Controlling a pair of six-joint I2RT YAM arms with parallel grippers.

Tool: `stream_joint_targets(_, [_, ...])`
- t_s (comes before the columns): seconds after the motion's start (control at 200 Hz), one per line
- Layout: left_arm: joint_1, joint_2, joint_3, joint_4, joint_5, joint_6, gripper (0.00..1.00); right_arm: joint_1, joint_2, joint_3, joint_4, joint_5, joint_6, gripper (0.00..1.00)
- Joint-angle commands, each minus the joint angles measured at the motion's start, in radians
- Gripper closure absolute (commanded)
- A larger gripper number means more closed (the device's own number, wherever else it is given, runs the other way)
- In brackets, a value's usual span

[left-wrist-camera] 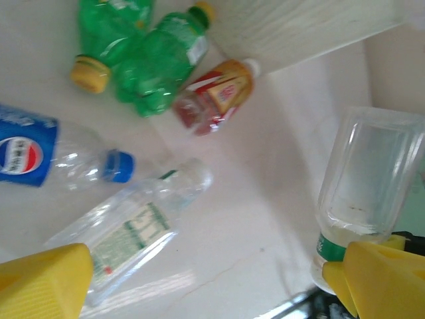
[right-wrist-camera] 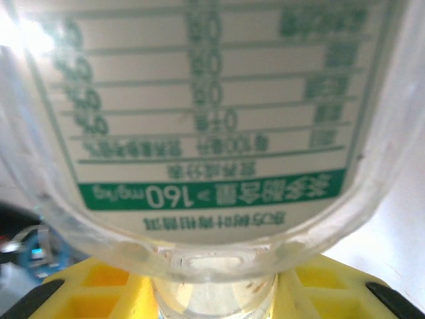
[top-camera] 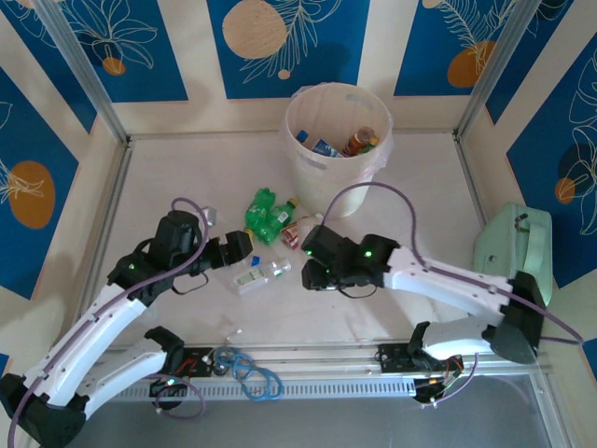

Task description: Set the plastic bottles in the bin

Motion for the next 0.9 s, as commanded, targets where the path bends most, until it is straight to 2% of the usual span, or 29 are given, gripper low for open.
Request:
stream_joint_targets(0.0, [0.015, 0.007, 0.062, 0.166, 0.147, -0.033, 0.03, -0.02, -0.092, 0.017, 0.14, -0.081, -0.07, 0.7])
stream_joint_targets(0.21, [0.018, 0.064, 0.068, 0.541, 0.388, -0.176, 0.01, -0.071, -0.139, 0.104, 0.262, -0.339, -0.154, 0.7])
stream_joint_targets(0.38, [0.018, 0.114, 0.105, 0.623, 0.471, -0.185, 0.0, -0.071, -0.133, 0.141, 0.343, -0.484, -0.168, 0.7])
stream_joint_targets(0.48, [0.018, 0.119, 0.071, 0.811, 0.531, -0.268, 0.0, -0.073, -0.126, 0.153, 0.364, -0.525, -0.16, 0.7])
stream_joint_targets(0.745, [0.018, 0.14, 0.039, 1.028, 0.568, -0.326, 0.0, -0.065, -0.11, 0.162, 0.43, -0.641, -0.147, 0.69])
stream_joint_targets(0.89, [0.018, 0.172, 0.022, 1.173, 0.598, -0.401, 0.04, -0.07, -0.103, 0.161, 0.457, -0.671, -0.133, 0.69])
